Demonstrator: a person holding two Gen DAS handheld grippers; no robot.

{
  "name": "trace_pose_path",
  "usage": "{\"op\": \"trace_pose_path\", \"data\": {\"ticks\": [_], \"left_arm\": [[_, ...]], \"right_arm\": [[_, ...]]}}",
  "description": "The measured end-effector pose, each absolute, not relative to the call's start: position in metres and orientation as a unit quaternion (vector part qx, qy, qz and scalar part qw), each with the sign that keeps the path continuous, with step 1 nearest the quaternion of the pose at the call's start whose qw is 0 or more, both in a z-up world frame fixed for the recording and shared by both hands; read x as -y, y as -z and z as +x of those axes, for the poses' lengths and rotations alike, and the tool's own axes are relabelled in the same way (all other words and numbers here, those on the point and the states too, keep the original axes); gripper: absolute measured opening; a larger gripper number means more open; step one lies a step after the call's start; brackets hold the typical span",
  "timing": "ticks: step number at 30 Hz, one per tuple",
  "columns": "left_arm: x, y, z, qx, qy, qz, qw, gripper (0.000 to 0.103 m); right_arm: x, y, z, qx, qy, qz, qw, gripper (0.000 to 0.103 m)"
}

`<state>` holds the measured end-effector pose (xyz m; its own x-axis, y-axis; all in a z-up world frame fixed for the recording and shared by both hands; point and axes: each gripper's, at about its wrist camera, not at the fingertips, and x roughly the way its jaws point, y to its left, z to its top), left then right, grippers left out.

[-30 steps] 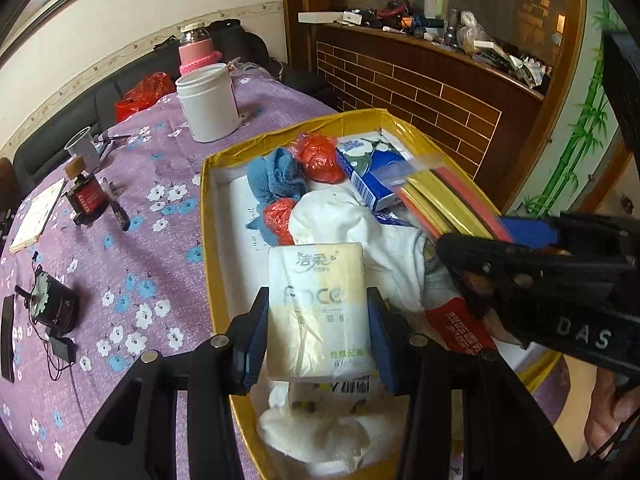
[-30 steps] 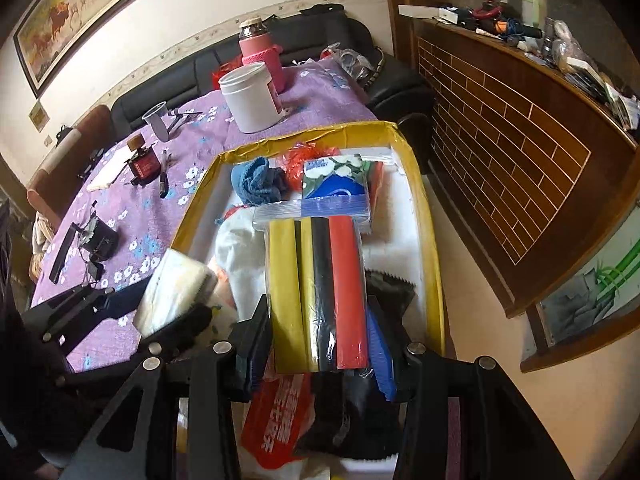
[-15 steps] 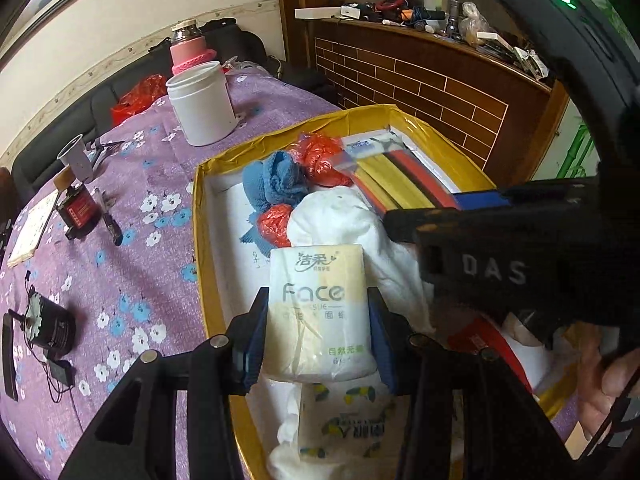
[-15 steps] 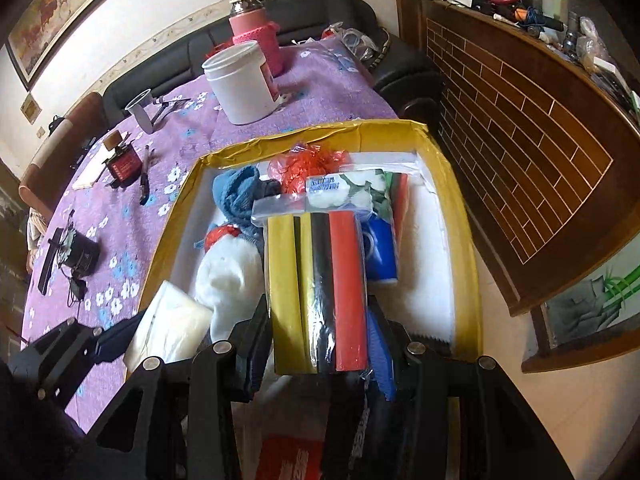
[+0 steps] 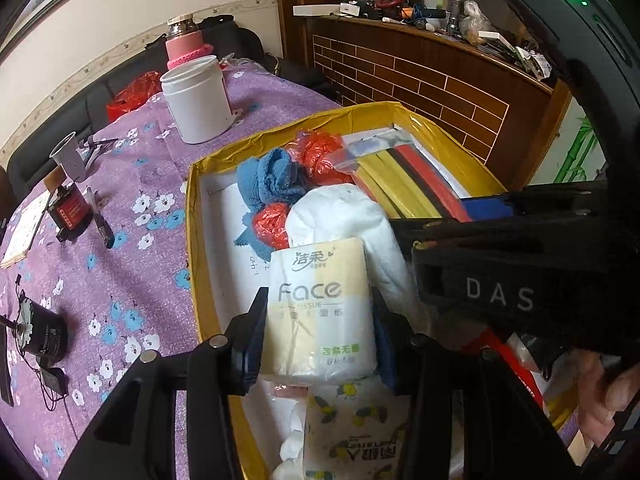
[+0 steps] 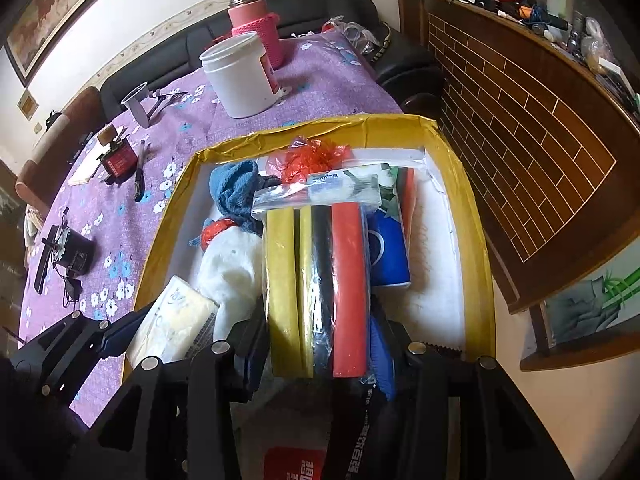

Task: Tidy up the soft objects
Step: 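Lower the tube bag and Face pack into the tray and open both tools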

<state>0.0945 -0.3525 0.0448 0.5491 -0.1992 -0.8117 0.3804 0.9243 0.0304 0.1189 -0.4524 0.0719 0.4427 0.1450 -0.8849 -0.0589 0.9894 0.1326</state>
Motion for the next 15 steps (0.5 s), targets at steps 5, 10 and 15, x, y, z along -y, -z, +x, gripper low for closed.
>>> {"op": "trace_pose_path", "data": {"ticks": [5, 10, 15], "left_arm": [[0.351, -0.045, 0.094, -0.443, 0.170, 0.099, 0.875, 0.045], [0.350, -0.047, 0.093, -0.442, 0.177, 0.096, 0.874, 0.045], [0.349, -0.050, 0.089, -0.438, 0.182, 0.096, 0.875, 0.049]], "right_arm": [[0.451, -0.074, 0.115, -0.523, -0.053, 0.032, 0.850, 0.050], [0.450, -0.078, 0.111, -0.519, -0.046, 0.029, 0.853, 0.060], [0.451, -0.082, 0.107, -0.516, -0.039, 0.031, 0.855, 0.064]]}}
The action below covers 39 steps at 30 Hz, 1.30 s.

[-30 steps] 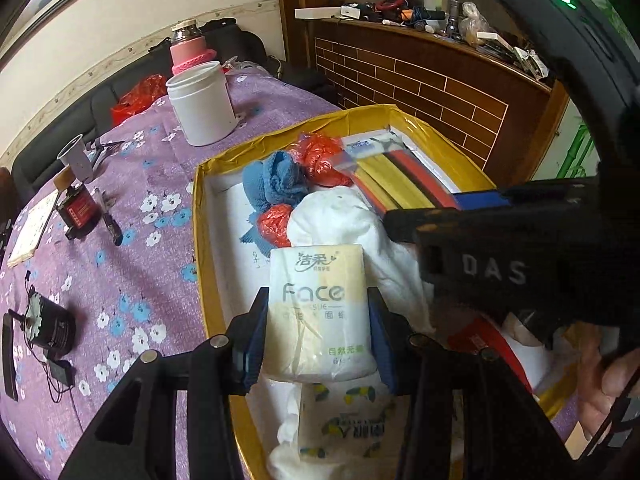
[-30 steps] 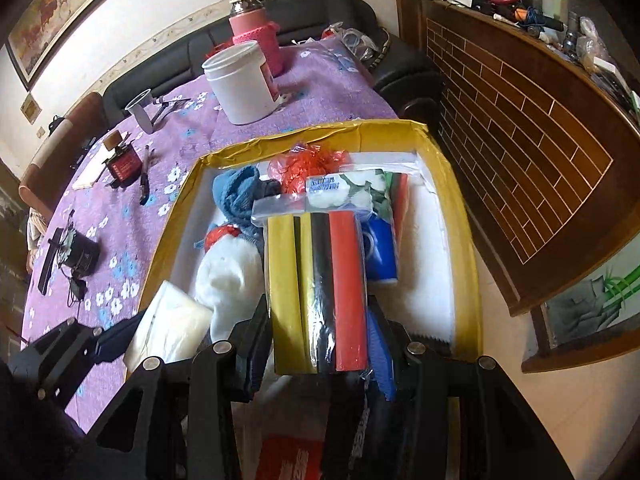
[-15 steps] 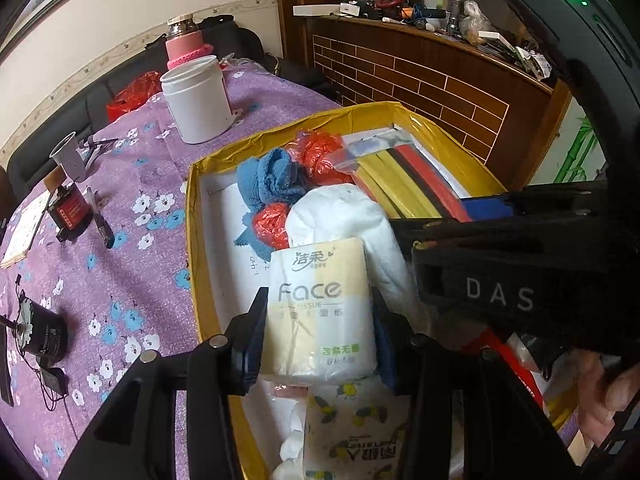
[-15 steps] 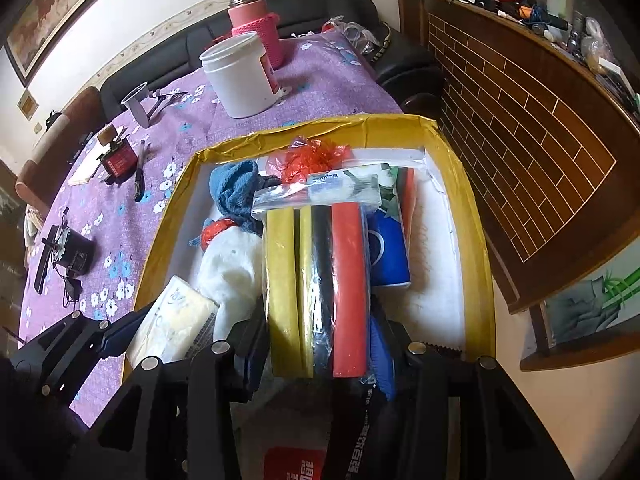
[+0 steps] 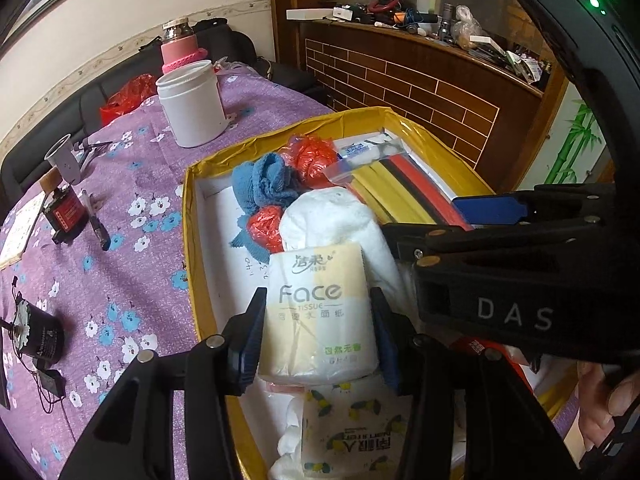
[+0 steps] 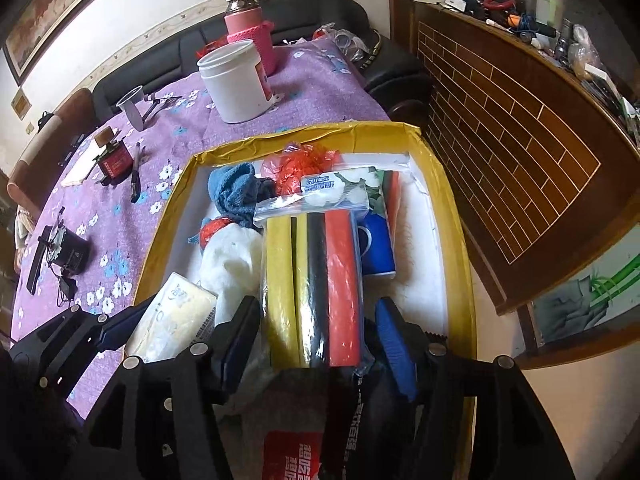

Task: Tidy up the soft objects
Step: 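Lower the tube bag and Face pack into the tray and open both tools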

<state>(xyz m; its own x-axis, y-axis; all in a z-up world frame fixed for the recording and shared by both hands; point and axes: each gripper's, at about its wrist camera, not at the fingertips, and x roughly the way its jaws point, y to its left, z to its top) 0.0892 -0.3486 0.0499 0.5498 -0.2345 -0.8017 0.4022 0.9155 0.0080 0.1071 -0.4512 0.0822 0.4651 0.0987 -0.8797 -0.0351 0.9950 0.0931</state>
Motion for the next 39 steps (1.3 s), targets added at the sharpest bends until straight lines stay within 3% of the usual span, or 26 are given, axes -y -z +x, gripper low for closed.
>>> {"op": "trace_pose_path", "data": {"ticks": [18, 39], "left_arm": [[0.337, -0.064, 0.067, -0.420, 0.195, 0.097, 0.881, 0.061], [0.321, -0.078, 0.031, -0.404, 0.202, 0.110, 0.885, 0.062]], "right_arm": [[0.444, -0.097, 0.078, -0.501, -0.020, 0.037, 0.864, 0.071], [0.441, -0.109, 0.030, -0.489, 0.004, 0.059, 0.870, 0.073]]}}
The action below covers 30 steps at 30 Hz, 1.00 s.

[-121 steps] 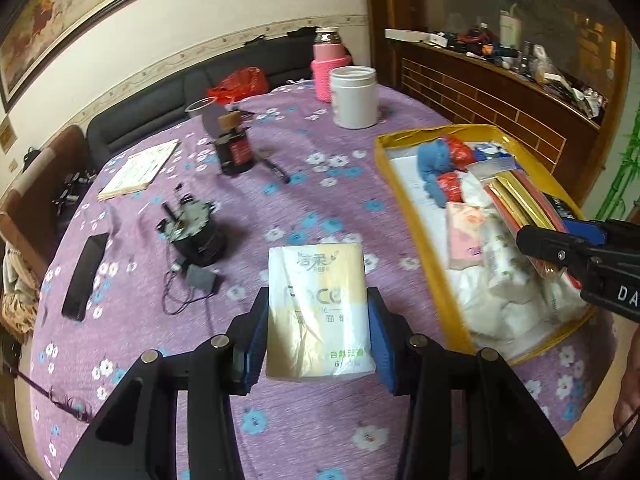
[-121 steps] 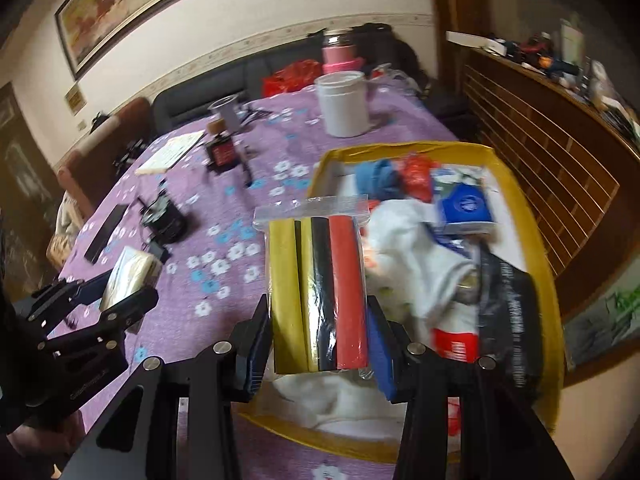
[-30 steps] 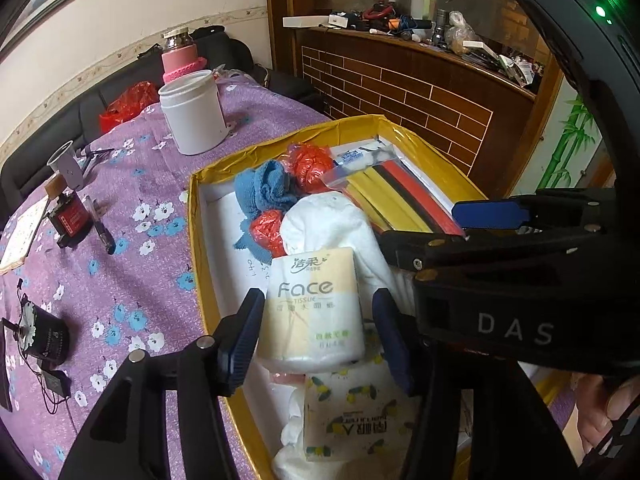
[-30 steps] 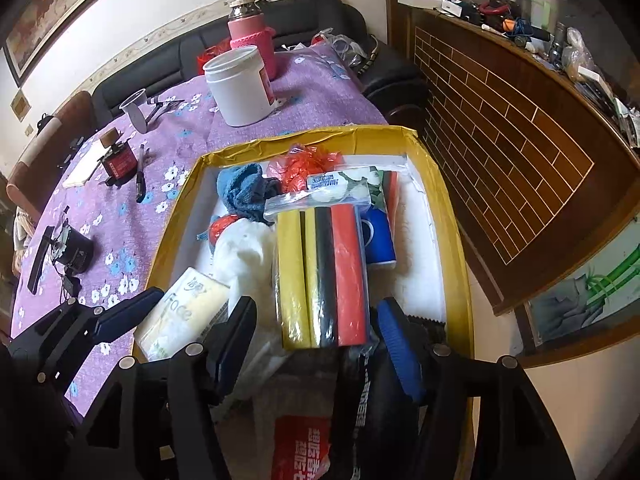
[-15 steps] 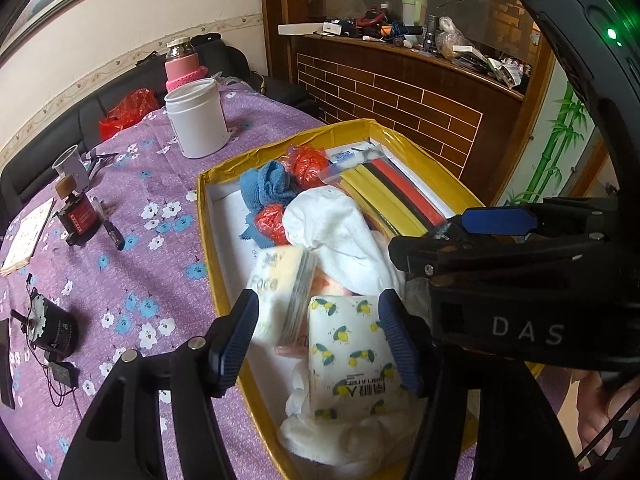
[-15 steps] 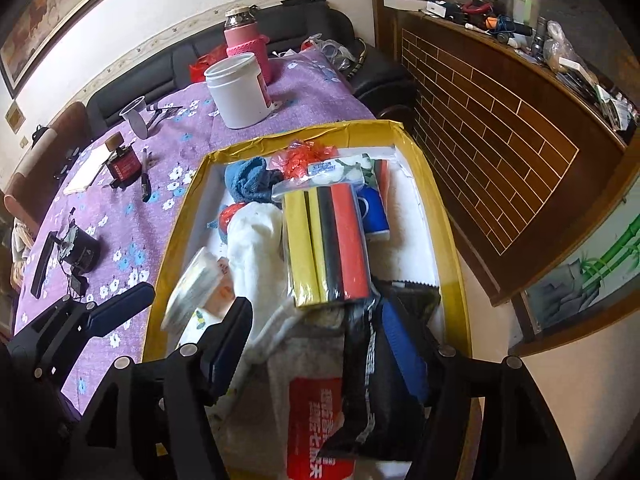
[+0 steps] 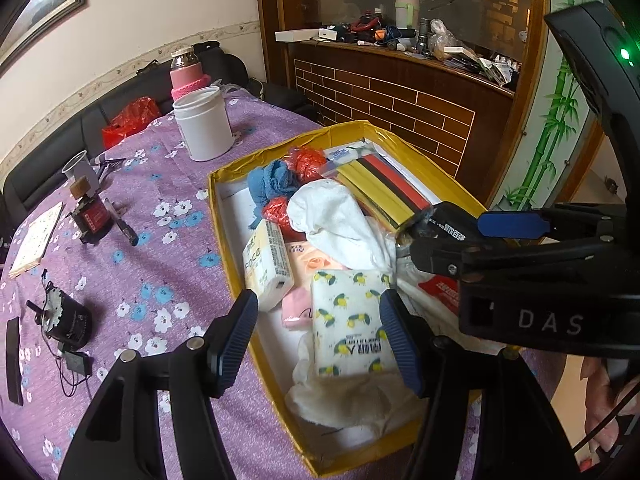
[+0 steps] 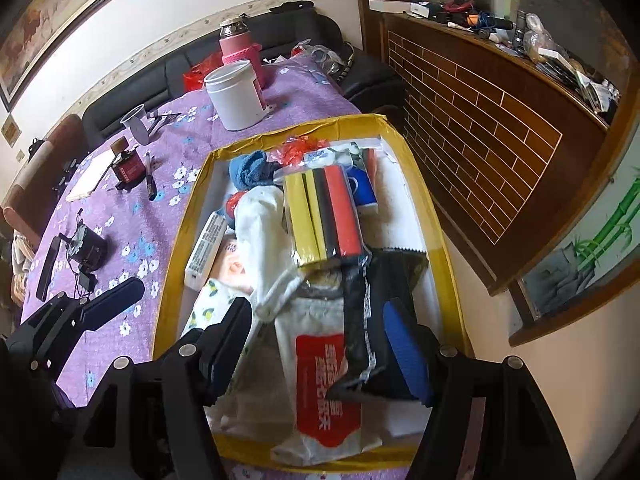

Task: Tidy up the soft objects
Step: 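Lift both tools away from the tray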

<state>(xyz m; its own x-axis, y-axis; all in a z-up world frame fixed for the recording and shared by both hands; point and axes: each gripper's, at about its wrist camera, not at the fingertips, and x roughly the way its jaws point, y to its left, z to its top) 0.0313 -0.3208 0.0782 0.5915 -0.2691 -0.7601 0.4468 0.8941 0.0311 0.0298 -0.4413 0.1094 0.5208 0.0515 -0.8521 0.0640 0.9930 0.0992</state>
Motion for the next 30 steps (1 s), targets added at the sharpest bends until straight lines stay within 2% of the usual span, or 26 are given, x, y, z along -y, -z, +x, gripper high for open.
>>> {"op": "trace_pose_path", "data": {"ticks": [2, 6, 18, 21, 30], "left_arm": [[0.318, -0.080, 0.027, -0.403, 0.203, 0.110, 0.885, 0.063], [0.309, -0.083, 0.018, -0.398, 0.203, 0.111, 0.888, 0.074], [0.261, -0.092, -0.020, -0.386, 0.201, 0.096, 0.895, 0.087], [0.250, -0.087, -0.025, -0.394, 0.198, 0.094, 0.893, 0.095], [0.231, -0.091, -0.033, -0.427, 0.197, 0.098, 0.877, 0.095]], "right_arm": [[0.441, -0.111, 0.025, -0.487, 0.006, 0.063, 0.871, 0.073], [0.438, -0.116, 0.009, -0.480, 0.011, 0.065, 0.875, 0.073], [0.431, -0.124, -0.045, -0.465, 0.031, 0.053, 0.883, 0.078], [0.429, -0.125, -0.057, -0.459, 0.031, 0.043, 0.887, 0.078], [0.410, -0.126, -0.091, -0.441, 0.018, 0.003, 0.897, 0.078]]}}
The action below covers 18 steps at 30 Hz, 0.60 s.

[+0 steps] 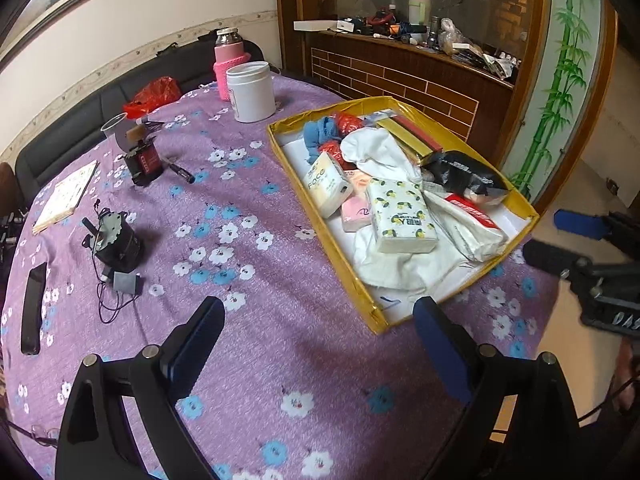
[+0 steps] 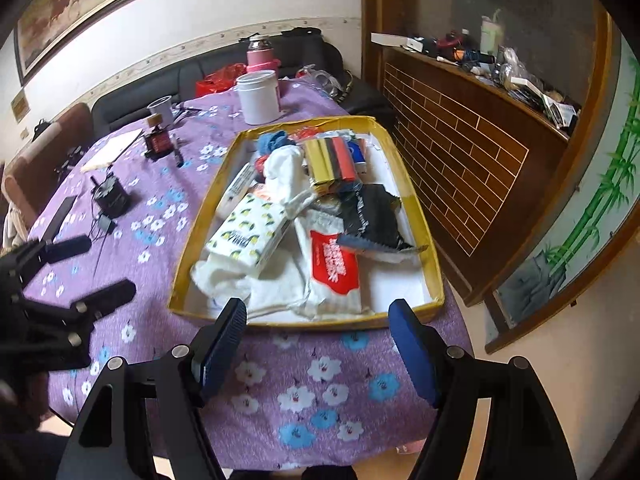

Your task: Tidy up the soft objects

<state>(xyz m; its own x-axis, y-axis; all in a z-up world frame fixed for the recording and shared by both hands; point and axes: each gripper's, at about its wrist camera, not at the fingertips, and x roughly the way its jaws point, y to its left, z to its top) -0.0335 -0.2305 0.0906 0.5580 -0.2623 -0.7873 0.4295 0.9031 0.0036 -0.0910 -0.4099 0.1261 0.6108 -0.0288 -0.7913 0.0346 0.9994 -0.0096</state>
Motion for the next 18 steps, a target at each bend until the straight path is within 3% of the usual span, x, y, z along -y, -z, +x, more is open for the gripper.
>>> {"op": "trace_pose_path", "data": {"ticks": [10, 18], "left_arm": [[0.222, -0.126, -0.051, -0.412, 0.204, 0.115, 0.880, 0.096], [0.226, -0.164, -0.072, -0.345, 0.206, 0.157, 0.902, 0.097]], "right_arm": [[0.399, -0.148, -0.115, -0.400, 0.026, 0.003, 0.916, 0.078], [0.397, -0.166, -0.131, -0.382, 0.029, 0.001, 0.924, 0.078]]}}
